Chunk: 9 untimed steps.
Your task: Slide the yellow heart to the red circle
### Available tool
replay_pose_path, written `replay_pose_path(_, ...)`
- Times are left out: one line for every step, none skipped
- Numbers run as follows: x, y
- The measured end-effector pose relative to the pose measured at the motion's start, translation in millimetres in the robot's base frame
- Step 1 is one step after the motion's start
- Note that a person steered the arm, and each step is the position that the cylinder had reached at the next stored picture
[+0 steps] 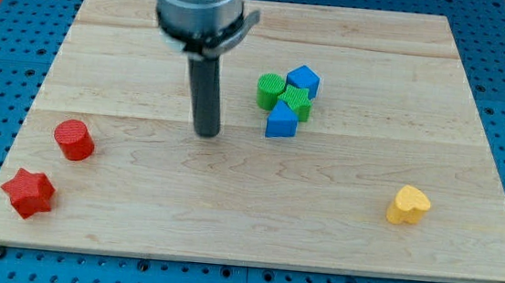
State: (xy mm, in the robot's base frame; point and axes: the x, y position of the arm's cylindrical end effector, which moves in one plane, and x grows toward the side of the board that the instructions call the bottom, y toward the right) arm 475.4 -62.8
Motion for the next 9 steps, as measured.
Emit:
replay_pose_path(-1,89)
replay_pose_path(13,158)
replay_pose_path(13,257)
replay_pose_path(41,298)
replay_pose_path(70,235)
replay_pose_path(63,179)
replay_pose_path(63,236)
replay_pose_path(91,218)
replay_pose_path(97,120)
